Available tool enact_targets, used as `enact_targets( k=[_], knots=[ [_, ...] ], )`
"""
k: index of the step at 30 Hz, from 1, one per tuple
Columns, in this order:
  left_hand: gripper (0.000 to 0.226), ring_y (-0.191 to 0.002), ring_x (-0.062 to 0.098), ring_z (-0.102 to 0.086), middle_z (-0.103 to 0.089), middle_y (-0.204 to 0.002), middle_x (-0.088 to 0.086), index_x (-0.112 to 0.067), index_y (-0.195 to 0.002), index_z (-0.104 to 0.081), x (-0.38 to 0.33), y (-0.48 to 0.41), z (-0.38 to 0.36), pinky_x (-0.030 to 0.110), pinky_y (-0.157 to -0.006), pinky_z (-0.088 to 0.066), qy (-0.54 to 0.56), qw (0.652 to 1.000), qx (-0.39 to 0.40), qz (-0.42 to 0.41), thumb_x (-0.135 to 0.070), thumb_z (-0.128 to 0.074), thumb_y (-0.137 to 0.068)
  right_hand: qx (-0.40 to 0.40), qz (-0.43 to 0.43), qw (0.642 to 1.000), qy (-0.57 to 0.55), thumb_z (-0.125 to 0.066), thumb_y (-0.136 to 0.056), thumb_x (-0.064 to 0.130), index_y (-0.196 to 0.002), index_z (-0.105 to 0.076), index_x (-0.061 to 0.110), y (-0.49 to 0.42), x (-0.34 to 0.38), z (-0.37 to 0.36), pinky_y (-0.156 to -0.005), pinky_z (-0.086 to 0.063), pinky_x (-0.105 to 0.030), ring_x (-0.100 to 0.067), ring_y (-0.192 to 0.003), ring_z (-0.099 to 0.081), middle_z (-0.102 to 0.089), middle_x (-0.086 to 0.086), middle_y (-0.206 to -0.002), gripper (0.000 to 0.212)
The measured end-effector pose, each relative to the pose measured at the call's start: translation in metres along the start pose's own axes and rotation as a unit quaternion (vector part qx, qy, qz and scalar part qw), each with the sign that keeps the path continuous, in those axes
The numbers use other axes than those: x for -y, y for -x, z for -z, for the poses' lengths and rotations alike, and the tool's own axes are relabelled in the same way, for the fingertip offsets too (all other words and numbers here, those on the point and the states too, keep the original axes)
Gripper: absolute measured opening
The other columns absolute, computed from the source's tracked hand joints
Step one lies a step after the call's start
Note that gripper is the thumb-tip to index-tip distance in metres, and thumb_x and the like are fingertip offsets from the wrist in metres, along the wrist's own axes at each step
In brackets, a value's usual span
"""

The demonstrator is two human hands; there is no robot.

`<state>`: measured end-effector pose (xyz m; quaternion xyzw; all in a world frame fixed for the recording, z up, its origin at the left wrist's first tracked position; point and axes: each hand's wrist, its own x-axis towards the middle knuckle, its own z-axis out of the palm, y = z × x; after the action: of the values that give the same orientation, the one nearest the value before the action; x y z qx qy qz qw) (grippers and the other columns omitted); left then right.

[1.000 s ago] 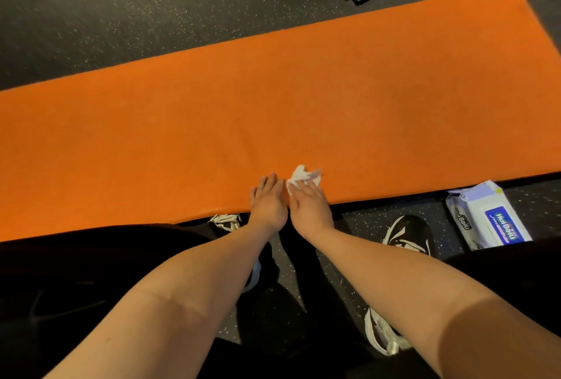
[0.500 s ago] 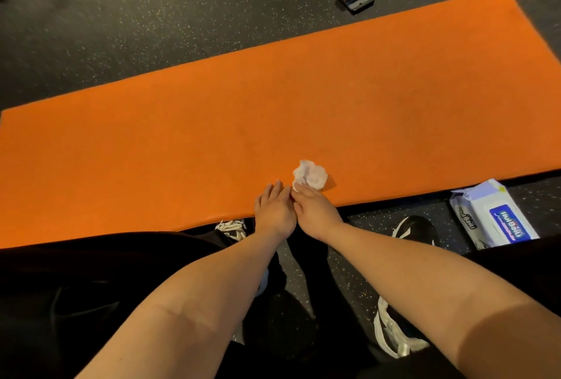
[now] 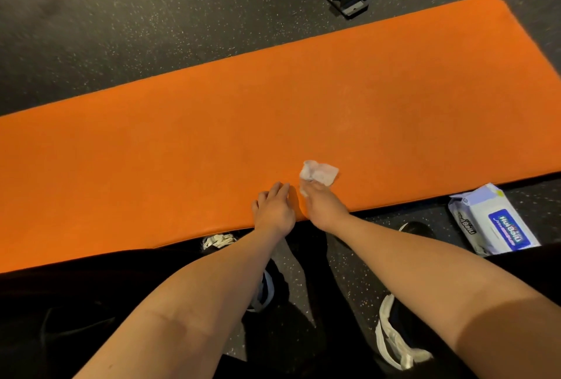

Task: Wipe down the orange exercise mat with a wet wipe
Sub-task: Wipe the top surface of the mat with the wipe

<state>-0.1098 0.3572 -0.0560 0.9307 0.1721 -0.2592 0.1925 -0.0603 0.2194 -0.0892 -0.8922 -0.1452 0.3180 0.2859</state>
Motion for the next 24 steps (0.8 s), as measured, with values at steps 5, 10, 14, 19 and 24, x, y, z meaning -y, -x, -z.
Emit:
enact_targets(
  k=[5, 10, 14, 19, 24],
  knots=[
    [0.051, -0.140, 0.030, -0.021, -0.011, -0.167, -0.009, -0.036, -0.157, -0.022, -0.001, -0.010, 0.002, 0.045, -0.108, -0.021, -0.013, 1.000, 0.015, 0.010, -0.027, -0.026, -0.107, -0.058, -0.097, 0.993, 0.037, -0.039, -0.105, 0.013, -0.155, -0.035, 0.016, -0.010, -0.001, 0.003, -0.113, -0.033, -0.040, -0.031, -0.148, -0.018, 0.000, -0.006, -0.169, 0.050],
    [0.052, -0.134, 0.030, -0.026, -0.012, -0.166, -0.010, -0.039, -0.154, -0.026, 0.000, -0.025, 0.002, 0.048, -0.107, -0.022, -0.020, 0.999, 0.012, 0.029, -0.029, -0.028, -0.104, -0.001, 0.027, 0.999, 0.039, -0.039, -0.105, 0.017, -0.154, -0.041, 0.018, -0.019, 0.014, -0.012, -0.123, -0.019, -0.043, -0.026, -0.151, -0.020, -0.026, -0.007, -0.165, 0.049],
    [0.056, -0.137, 0.030, -0.024, -0.012, -0.166, -0.011, -0.040, -0.154, -0.026, 0.004, -0.036, 0.002, 0.052, -0.113, -0.017, -0.020, 0.999, 0.004, 0.036, -0.025, -0.033, -0.101, 0.006, 0.028, 0.996, 0.082, -0.037, -0.100, 0.016, -0.155, -0.033, 0.035, -0.040, -0.010, -0.006, -0.122, -0.022, -0.050, -0.025, -0.155, -0.006, -0.018, 0.004, -0.168, 0.058],
    [0.060, -0.133, 0.029, -0.024, -0.009, -0.166, -0.010, -0.039, -0.155, -0.023, 0.008, -0.046, -0.004, 0.053, -0.111, -0.018, -0.038, 0.999, -0.018, 0.025, -0.025, -0.040, -0.099, -0.061, -0.075, 0.992, 0.082, -0.033, -0.102, 0.009, -0.162, -0.014, 0.018, -0.063, -0.014, 0.006, -0.127, -0.008, -0.041, -0.020, -0.156, 0.009, -0.002, -0.001, -0.170, 0.063],
    [0.052, -0.147, 0.027, -0.012, -0.004, -0.168, -0.010, -0.038, -0.153, -0.026, 0.006, -0.071, -0.001, 0.056, -0.115, -0.012, 0.004, 0.998, -0.042, 0.043, -0.034, -0.034, -0.102, 0.038, 0.086, 0.990, 0.106, -0.031, -0.108, 0.019, -0.162, -0.014, 0.021, -0.079, 0.009, -0.009, -0.126, 0.000, -0.042, -0.014, -0.156, 0.006, -0.004, 0.002, -0.170, 0.057]
  ],
)
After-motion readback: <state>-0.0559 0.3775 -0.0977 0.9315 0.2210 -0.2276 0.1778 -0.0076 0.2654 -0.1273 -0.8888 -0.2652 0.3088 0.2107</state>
